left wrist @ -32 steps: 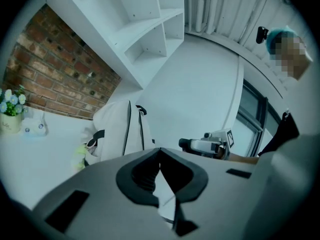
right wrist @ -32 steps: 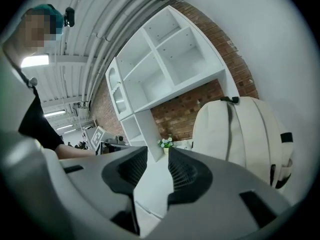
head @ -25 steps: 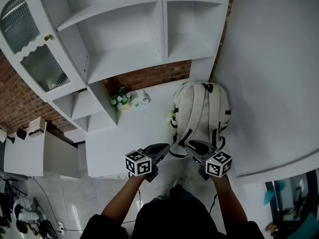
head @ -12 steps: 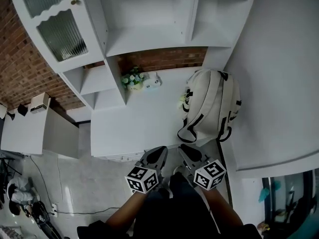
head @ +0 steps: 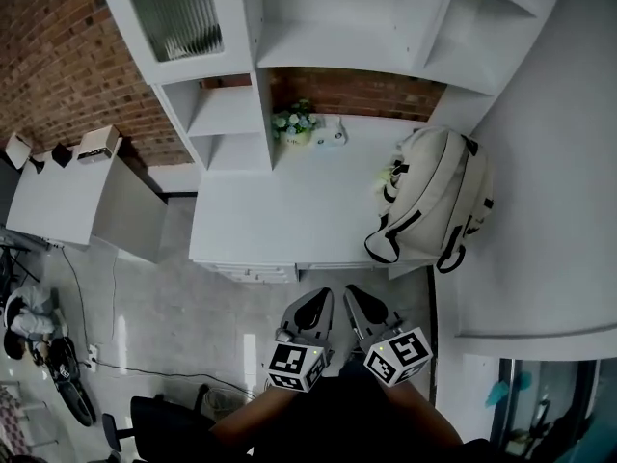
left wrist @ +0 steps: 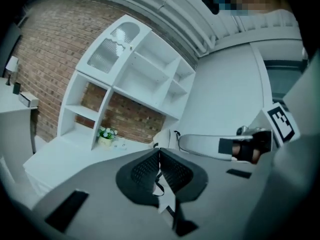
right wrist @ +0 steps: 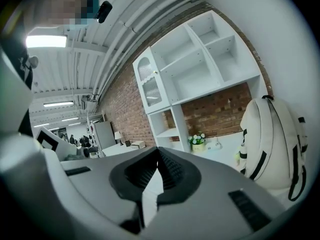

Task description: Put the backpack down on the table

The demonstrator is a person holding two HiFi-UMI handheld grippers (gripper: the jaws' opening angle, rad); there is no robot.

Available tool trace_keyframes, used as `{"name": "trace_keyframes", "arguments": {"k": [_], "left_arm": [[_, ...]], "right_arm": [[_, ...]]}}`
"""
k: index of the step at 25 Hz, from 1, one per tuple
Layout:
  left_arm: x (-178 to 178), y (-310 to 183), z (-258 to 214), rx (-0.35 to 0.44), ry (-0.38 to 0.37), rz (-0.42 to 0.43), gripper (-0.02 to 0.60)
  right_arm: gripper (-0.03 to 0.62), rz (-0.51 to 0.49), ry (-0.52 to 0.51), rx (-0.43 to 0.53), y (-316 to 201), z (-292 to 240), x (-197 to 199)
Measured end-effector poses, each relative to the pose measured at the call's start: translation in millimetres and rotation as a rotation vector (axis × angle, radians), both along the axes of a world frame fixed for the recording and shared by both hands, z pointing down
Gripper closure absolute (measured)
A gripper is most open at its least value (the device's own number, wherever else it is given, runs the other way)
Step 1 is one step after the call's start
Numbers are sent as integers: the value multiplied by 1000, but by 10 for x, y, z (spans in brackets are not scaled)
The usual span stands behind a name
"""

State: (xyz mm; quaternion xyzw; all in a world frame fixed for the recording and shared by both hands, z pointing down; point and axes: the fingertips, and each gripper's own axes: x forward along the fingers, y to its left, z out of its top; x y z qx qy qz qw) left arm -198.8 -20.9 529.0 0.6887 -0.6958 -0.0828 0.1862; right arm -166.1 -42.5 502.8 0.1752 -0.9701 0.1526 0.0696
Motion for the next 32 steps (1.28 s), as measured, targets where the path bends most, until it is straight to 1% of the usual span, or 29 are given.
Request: {"name": "trace_keyframes", "arguments": {"k": [3,6,10,14,16,19,26,30,32], "left_arm": [[-42,110,-26,9,-50,-93,565],[74,171,-127,36,-102,-135,565],[483,228,-231,50,-177,-155,565],[912,181,-303,77,-247,-193,565],[1097,156,-304,79,-256,-209,565],[1404,144,-264,78,-242,-226,564],[2171,118,-55,40,-340,-192,563],[2381,163,-12,23,-326,-212,563],[2426,191,27,7,-338,-215,564]], "right_arm": [[576,30,23,63,26,-70,76],[576,73,40,96,0,-85,264],[576,97,86,129,37,6,625],[576,104,126,154,22,139,1052],[577,103,131,170,31,177,1243],[577,119,130,170,27,240,1573],[577,138,169,149,68,522,2321],[577,138,150,140,64,548,2549],[577,122,143,140,101,553,2598]]}}
